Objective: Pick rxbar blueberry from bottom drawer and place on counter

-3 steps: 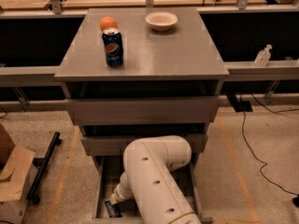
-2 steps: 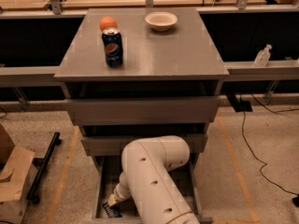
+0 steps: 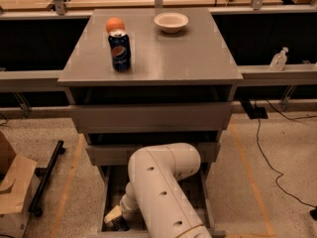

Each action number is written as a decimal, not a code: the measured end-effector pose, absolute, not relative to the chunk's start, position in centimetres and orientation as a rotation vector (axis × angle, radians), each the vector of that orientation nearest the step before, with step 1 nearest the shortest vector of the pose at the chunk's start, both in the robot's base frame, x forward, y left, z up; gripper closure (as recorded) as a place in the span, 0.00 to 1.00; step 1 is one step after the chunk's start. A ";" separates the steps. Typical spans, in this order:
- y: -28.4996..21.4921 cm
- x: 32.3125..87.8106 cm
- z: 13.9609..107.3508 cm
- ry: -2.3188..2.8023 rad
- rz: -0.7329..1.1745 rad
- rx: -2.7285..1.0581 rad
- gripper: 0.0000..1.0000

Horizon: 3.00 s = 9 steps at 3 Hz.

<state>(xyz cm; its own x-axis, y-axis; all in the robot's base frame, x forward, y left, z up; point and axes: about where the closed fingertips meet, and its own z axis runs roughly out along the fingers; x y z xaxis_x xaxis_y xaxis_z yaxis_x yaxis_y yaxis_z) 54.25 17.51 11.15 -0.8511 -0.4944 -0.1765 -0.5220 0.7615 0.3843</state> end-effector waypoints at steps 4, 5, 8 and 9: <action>17.5 54.3 11.9 2.888 0.659 -0.834 0.61; 17.3 53.9 10.7 2.916 0.642 -0.838 0.83; 17.2 53.4 13.8 2.905 0.641 -0.860 1.00; 19.1 55.7 23.4 2.835 0.530 -0.823 1.00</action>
Offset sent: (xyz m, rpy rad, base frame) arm -0.0012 -0.0056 -0.0124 -0.0519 0.0292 0.0066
